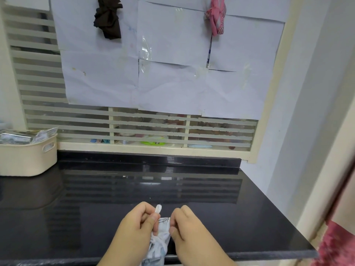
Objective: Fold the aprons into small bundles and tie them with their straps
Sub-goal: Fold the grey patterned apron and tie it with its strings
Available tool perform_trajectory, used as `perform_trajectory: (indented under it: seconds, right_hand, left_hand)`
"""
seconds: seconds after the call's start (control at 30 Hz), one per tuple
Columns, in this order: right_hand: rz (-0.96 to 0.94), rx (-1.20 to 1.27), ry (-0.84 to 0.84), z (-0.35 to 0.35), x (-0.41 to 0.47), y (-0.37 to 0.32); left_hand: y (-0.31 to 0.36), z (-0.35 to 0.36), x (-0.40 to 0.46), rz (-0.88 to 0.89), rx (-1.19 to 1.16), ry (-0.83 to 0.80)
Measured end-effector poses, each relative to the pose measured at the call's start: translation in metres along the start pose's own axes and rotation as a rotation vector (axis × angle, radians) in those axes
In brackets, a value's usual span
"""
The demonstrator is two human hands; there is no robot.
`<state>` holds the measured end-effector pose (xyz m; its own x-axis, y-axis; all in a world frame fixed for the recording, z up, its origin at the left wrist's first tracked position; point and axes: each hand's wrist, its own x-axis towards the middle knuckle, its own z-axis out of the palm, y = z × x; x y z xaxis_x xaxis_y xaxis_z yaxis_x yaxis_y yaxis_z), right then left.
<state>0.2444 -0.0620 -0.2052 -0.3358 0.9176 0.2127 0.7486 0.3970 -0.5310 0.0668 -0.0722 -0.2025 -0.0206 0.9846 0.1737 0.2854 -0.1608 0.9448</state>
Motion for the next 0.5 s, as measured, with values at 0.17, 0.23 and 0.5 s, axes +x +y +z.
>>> perform_trajectory:
  seconds: [0.17,0.23,0.5]
  right_hand:
    - [0.018,-0.198,-0.039,-0.007,-0.003,-0.007]
    - [0.06,-0.139,-0.045,-0.004,-0.001,-0.004]
    - [0.206,-0.04,-0.036,-0.001,-0.001,0.005]
  left_hand:
    - [0.002,0.006,-0.001,0.013,0.1,0.04]
    - [0.003,0.003,-0.001,0.0,0.103,0.054]
    - [0.005,-0.01,0.006,-0.112,0.093,0.01]
